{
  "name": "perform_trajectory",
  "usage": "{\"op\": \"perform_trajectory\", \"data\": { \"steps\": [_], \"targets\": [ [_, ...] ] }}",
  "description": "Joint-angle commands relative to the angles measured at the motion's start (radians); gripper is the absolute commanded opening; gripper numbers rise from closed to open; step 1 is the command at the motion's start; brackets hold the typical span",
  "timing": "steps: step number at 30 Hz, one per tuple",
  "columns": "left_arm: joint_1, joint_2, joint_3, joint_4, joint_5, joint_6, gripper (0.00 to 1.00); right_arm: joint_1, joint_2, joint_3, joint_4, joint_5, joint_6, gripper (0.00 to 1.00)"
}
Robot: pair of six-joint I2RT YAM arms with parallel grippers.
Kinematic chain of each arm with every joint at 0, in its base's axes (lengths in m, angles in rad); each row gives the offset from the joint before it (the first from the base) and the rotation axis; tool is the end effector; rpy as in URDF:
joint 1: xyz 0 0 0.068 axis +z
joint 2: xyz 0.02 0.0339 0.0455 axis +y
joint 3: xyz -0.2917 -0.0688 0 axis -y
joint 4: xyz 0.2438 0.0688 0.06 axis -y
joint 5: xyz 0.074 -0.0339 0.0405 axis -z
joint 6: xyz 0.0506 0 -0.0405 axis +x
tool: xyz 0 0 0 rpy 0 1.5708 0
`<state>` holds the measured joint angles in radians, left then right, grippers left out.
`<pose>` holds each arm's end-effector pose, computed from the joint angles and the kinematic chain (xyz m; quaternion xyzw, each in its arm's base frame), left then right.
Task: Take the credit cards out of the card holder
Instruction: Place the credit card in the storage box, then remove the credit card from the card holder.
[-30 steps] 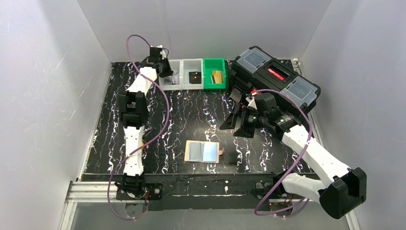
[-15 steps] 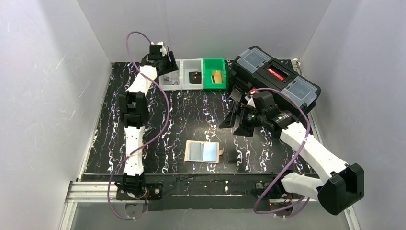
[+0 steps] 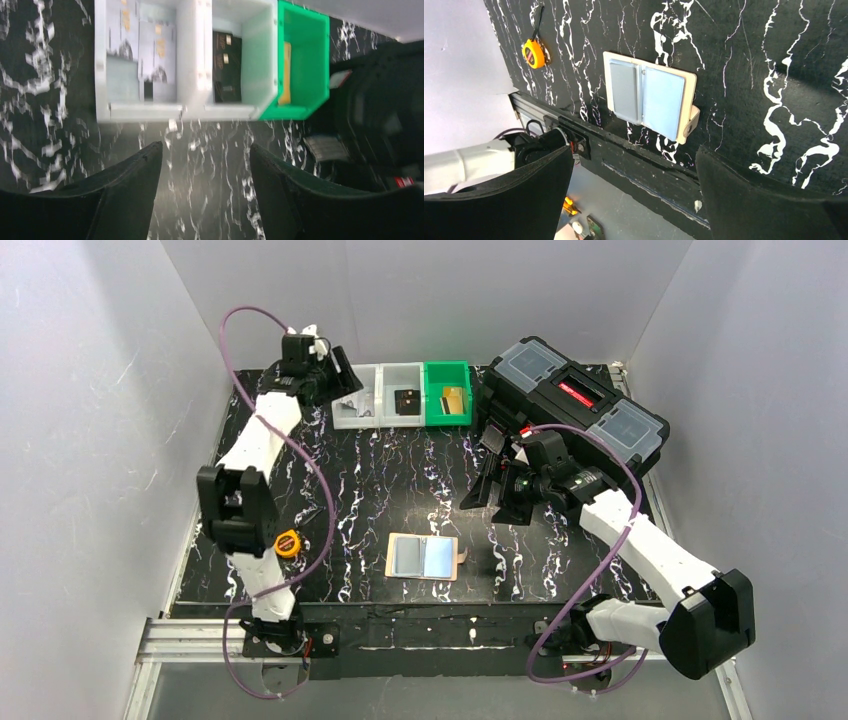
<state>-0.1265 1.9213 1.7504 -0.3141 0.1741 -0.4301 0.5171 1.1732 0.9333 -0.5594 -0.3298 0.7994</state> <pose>0.4752 -0.0693 0.3474 -0.0846 0.8500 -0.2130 0.4744 0.2032 0.1344 0.2954 0.0674 0.9135 0.3474 0.2006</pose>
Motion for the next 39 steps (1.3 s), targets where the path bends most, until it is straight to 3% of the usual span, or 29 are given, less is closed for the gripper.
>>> {"op": "perform_trajectory", "data": {
  "steps": [1,13,19,24,30,39],
  "targets": [
    [-0.022,-0.234,-0.222,0.001,0.055,-0.057,0.64,0.005,-0.004,0.012,0.008,0.050,-0.022,0.98],
    [-0.171,-0.718,-0.666,-0.177,0.045,-0.068,0.63,0.136,0.077,-0.009,0.085,0.125,0.042,0.98],
    [-0.287,-0.867,-0.802,-0.272,0.032,-0.103,0.64,0.244,0.173,0.048,0.108,0.190,0.082,0.98],
    [-0.297,-0.911,-0.891,-0.331,0.002,-0.138,0.62,0.319,0.280,0.095,0.123,0.213,0.117,0.97],
    [-0.297,-0.883,-0.971,-0.338,0.024,-0.175,0.57,0.416,0.410,0.161,0.128,0.248,0.142,0.85],
    [-0.297,-0.877,-0.978,-0.325,0.035,-0.189,0.57,0.503,0.597,0.334,-0.024,0.347,0.112,0.68]
  ]
}}
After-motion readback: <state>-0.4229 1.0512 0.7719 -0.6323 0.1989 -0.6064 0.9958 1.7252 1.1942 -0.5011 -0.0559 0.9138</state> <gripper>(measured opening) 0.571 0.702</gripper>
